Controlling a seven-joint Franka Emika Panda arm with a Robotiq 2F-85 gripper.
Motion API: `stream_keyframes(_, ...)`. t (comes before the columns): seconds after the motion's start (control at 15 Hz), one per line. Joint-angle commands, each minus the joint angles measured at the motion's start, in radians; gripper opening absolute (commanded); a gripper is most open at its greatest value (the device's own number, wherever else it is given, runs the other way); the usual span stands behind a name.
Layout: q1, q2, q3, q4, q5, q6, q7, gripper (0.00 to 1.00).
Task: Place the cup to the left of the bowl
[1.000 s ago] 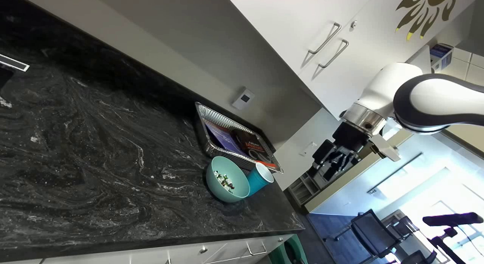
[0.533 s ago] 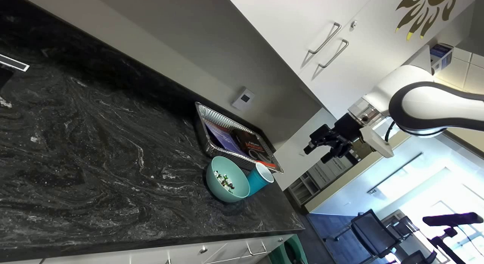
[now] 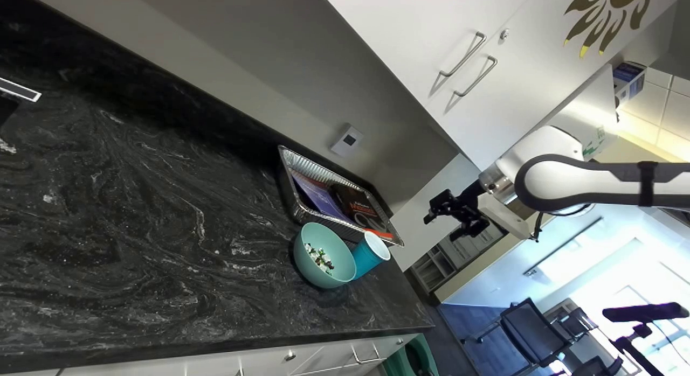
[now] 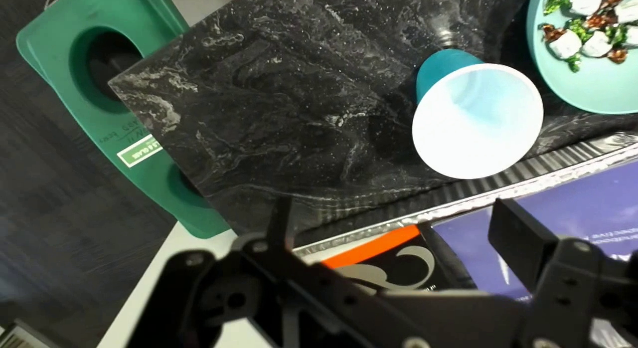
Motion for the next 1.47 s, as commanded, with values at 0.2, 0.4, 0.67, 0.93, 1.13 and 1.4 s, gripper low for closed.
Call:
stream_keyframes(0.2,0.007,0.175,-0.048,0.008,-0.005,0.117,0.050,1.00)
stream_keyframes(0.4,0.031,0.238,-0.078,0.018,0.061,0.160,0.008,1.00)
stream_keyframes(0.67,0.068,0.303,-0.102,0.025,0.215,0.205,-0.107,1.00)
stream_keyframes(0.93,0.088,0.356,-0.110,0.040,0.323,0.230,-0.200,1.00)
stream_keyframes(1.13,0.093,0.392,-0.118,0.057,0.353,0.250,-0.223,1.00)
stream_keyframes(1.4,0.093,0.437,-0.130,0.085,0.354,0.265,-0.222,1.00)
